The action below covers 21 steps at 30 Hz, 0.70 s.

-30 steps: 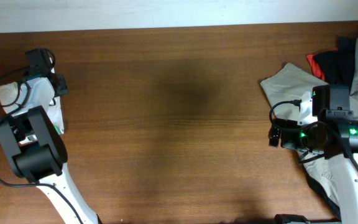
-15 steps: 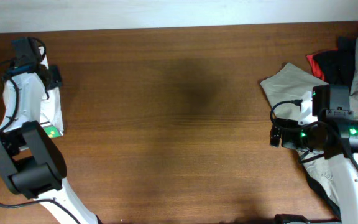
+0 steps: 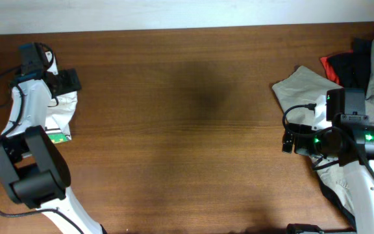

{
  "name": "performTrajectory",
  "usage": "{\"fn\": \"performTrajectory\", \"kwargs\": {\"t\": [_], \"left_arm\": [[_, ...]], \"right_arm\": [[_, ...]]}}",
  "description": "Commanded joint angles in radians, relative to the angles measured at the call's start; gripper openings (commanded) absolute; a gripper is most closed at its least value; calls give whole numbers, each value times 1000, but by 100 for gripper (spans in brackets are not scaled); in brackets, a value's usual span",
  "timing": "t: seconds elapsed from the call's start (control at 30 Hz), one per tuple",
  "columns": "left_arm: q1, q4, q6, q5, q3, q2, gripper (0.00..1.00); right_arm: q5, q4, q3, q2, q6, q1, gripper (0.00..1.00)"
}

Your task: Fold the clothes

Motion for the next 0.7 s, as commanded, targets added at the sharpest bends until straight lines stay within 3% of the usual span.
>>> {"fn": "performTrajectory", "kwargs": {"t": [0.0, 0.17, 0.2, 0.23, 0.3, 0.33, 0.37, 0.57, 0.63, 0.67], "left_arm": [[3, -67, 18, -162, 32, -90, 99], [112, -79, -155, -167, -13, -59, 98], [148, -84, -184, -148, -13, -56, 89], [186, -84, -188, -105, -13, -53, 56], [225, -85, -188, -75, -13, -38, 19], [240, -85, -188, -73, -13, -23, 7], [249, -89, -187, -74, -14, -6, 1], [261, -83, -187, -76, -14, 109, 1], [267, -57, -187, -149, -14, 160, 11], [269, -47, -187, -182, -14, 173, 25]], "right_arm": [[5, 5, -1, -2, -4, -3, 99], [5, 2, -2, -2, -4, -3, 99], [5, 2, -2, -2, -4, -3, 98], [5, 3, -2, -2, -4, -3, 99], [5, 3, -2, -2, -4, -3, 99], [5, 3, -1, -2, -3, -3, 99], [5, 3, -2, -2, -3, -3, 99], [5, 2, -1, -2, -3, -3, 99], [5, -2, -1, -2, -3, -3, 99], [5, -5, -2, -2, -3, -3, 99]]}}
